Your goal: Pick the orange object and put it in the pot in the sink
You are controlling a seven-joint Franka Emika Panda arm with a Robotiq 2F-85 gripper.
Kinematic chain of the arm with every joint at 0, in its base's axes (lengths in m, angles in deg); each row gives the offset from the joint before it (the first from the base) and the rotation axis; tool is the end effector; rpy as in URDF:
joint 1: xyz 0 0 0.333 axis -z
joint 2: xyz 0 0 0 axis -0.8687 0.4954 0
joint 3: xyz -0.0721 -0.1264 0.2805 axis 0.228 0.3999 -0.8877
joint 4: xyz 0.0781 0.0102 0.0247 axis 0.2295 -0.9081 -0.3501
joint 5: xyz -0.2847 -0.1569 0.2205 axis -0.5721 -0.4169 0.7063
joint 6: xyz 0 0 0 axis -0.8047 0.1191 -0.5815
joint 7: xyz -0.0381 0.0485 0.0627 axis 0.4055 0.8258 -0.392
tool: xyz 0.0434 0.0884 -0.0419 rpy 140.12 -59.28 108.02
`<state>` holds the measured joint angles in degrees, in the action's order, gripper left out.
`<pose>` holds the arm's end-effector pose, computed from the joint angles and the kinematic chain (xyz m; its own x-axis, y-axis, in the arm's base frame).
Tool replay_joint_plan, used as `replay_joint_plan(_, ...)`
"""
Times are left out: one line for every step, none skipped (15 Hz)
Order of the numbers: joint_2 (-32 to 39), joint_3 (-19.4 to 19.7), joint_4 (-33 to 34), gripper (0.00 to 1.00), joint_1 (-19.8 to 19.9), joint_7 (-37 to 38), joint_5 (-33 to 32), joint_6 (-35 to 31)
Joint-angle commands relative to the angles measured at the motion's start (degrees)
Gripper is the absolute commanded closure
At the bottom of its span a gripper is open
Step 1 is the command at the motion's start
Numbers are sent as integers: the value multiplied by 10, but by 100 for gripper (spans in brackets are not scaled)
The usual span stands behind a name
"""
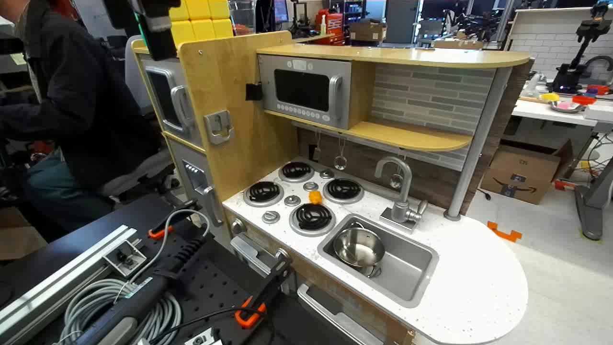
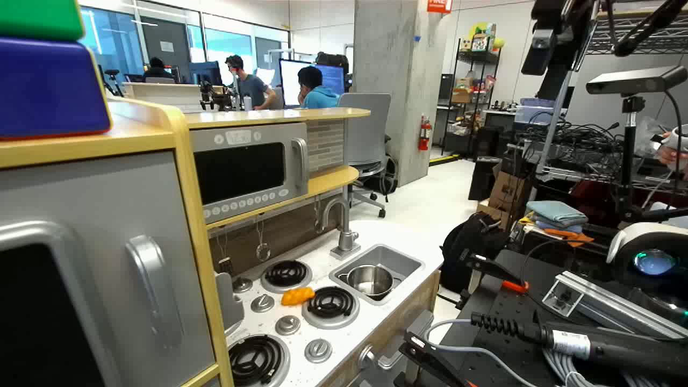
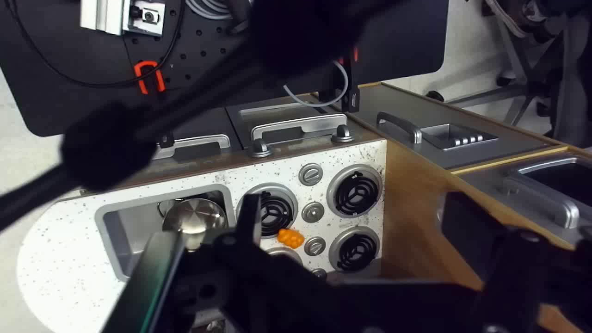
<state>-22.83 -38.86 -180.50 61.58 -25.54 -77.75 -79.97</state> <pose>0.2922 -0.0511 0.4563 0.9944 -0.0725 0.0765 -0.0513 -0.9669 -0.2499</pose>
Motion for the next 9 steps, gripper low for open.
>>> replay_joint_plan(1,-7,1,0,8,-5,6,2)
replay_joint_plan(1,-7,1,0,8,-5,6,2)
replay_joint_plan(25,-10,19,0,-7,-30,-14,62)
replay_joint_plan(24,-10,17,0,-10,-41,-15,77)
replay_joint_plan(26,-4,16,0,-15,-69,-17,89)
replay_joint_plan(32,0,18,0,-20,-95,-20,96)
replay_joint_plan(34,0,19,0,-25,-116,-23,106)
replay_joint_plan(30,-3,16,0,-29,-135,-27,113)
replay_joint_plan(30,-6,12,0,-33,-155,-33,118)
